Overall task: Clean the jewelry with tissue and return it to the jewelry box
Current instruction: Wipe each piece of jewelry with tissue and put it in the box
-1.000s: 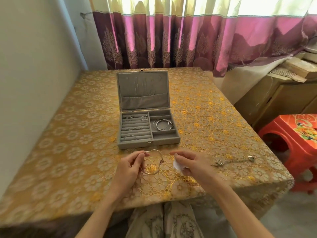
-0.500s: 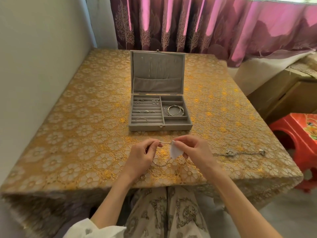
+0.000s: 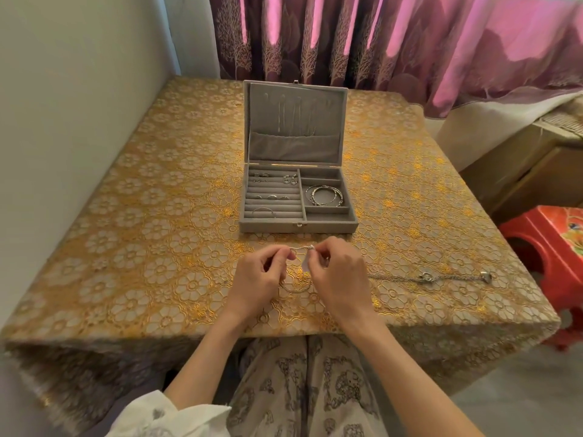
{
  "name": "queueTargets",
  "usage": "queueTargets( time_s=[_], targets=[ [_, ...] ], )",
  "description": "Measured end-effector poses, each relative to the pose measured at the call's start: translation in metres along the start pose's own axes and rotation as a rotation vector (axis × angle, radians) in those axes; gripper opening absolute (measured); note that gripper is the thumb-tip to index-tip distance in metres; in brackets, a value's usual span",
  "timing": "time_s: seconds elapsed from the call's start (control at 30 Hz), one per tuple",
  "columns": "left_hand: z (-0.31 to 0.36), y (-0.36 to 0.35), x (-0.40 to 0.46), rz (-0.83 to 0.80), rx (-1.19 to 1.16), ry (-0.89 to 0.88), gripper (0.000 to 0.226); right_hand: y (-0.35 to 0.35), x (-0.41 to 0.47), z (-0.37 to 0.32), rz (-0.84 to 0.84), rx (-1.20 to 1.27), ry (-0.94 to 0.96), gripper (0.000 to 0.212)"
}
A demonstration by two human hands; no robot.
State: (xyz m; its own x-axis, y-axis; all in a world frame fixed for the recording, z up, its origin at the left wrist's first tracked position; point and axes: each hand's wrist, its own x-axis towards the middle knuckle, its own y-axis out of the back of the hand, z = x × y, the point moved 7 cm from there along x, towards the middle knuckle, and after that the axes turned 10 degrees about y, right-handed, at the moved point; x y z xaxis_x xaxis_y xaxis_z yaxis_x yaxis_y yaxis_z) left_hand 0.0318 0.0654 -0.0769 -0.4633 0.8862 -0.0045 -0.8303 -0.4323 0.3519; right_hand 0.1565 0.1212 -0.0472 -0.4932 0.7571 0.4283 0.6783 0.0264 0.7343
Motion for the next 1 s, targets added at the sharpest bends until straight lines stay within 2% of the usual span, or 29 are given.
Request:
queueTargets(
  time_s=[0.17, 0.33, 0.43, 0.63, 0.73, 0.83, 0.93, 1.0],
  targets=[
    [-0.003, 0.006, 0.000, 0.070, -0.123, 0.069, 0.018, -0.013, -0.011, 0.002, 0.093, 0.163, -0.161, 0.010],
    [-0.002, 0.006, 0.000, 0.073, -0.103, 0.045, 0.018, -0.016, -0.019, 0.004, 0.111, 0.261, -0.228, 0.011],
    [0.000, 0.001, -0.002, 0.031, -0.036, 0.015, 0.018, -0.014, -0.016, 0.009, 0.081, 0.177, -0.183, 0.006],
    [0.000, -0.002, -0.003, -0.013, -0.042, 0.022, 0.018, -0.005, -0.001, -0.003, 0.109, -0.015, 0.070, 0.004],
    [0.000, -0.002, -0.002, -0.006, -0.023, 0.021, 0.019, -0.006, -0.002, -0.004, 0.142, 0.014, 0.091, 0.004],
    [-0.003, 0.001, 0.000, 0.023, -0.069, 0.037, 0.018, -0.008, -0.007, 0.008, 0.180, 0.234, -0.138, 0.007],
    [-0.001, 0.003, -0.001, 0.041, -0.089, 0.043, 0.019, -0.014, -0.016, 0.026, 0.202, 0.646, -0.490, 0.005],
    [-0.002, 0.004, -0.001, 0.054, -0.135, 0.068, 0.019, -0.014, -0.023, 0.036, 0.246, 0.819, -0.629, 0.006]
  ],
)
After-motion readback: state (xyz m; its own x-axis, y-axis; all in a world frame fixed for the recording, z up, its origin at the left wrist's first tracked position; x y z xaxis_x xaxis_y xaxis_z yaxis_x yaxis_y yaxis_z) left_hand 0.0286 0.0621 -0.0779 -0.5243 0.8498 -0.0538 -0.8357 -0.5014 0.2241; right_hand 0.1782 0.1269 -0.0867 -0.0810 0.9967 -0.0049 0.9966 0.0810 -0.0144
